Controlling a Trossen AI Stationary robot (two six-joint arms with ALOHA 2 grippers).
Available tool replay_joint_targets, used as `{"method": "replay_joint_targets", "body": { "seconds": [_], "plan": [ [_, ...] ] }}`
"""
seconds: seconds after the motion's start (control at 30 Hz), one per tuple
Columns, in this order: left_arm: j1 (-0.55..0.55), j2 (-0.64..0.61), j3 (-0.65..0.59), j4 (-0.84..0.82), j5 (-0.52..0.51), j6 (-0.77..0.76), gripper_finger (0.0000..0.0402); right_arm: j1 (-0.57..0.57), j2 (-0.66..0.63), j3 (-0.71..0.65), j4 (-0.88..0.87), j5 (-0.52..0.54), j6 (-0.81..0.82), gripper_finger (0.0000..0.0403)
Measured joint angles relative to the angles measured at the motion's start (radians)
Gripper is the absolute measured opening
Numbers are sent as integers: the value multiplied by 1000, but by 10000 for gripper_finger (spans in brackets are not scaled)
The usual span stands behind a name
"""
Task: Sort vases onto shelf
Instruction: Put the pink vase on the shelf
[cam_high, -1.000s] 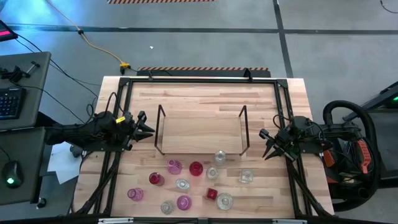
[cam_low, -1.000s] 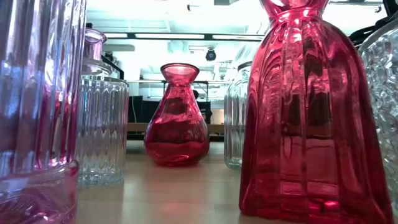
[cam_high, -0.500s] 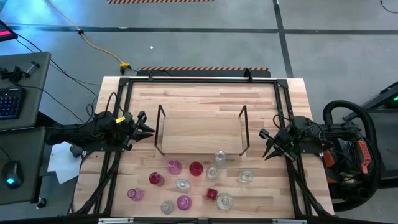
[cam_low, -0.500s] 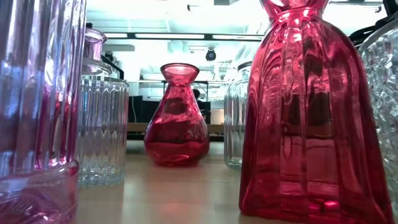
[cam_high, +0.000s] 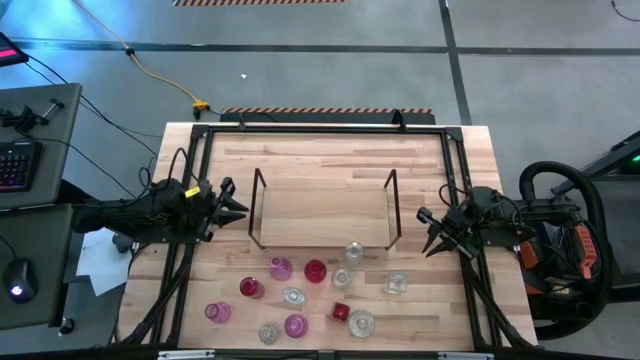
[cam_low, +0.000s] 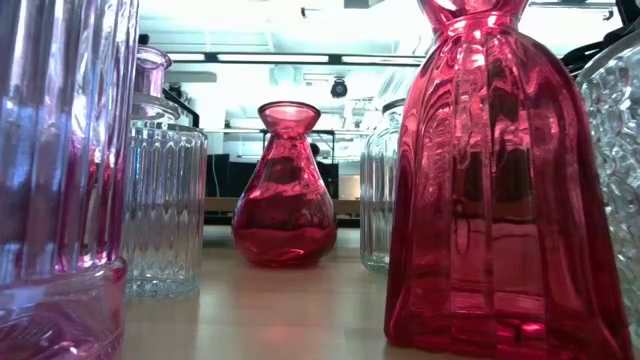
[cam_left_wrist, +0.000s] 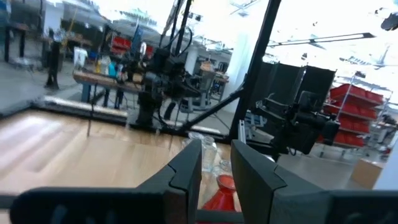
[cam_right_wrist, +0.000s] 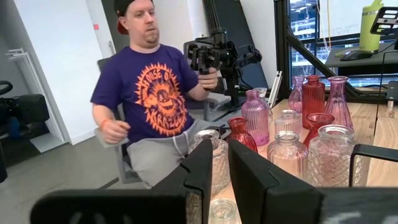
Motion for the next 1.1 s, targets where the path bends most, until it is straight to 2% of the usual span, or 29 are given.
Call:
{"method": "replay_joint_targets", "body": {
  "seconds": [0.13, 0.27, 0.37, 0.47, 0.63, 0.9, 0.97, 1.1],
  "plan": [
    [0, 0, 0, 28, -23, 25, 76, 0, 0, 0, 0, 0, 0, 48],
    [0, 1, 23, 63, -134, -33, 76, 0, 0, 0, 0, 0, 0, 48],
    [0, 25, 94, 24, -152, -14, 76, 0, 0, 0, 0, 0, 0, 48],
    [0, 82, 208, -89, -179, 16, 76, 0, 0, 0, 0, 0, 0, 48],
    [0, 260, 457, -259, -234, 58, 76, 0, 0, 0, 0, 0, 0, 48],
    [-1, 668, 895, -509, -227, 118, 76, 0, 0, 0, 0, 0, 0, 48],
    [-4, 754, 982, -543, -175, 152, 76, 0, 0, 0, 0, 0, 0, 48],
    [-22, 887, 1102, -503, 7, 212, 76, 0, 0, 0, 0, 0, 0, 48]
  ]
}}
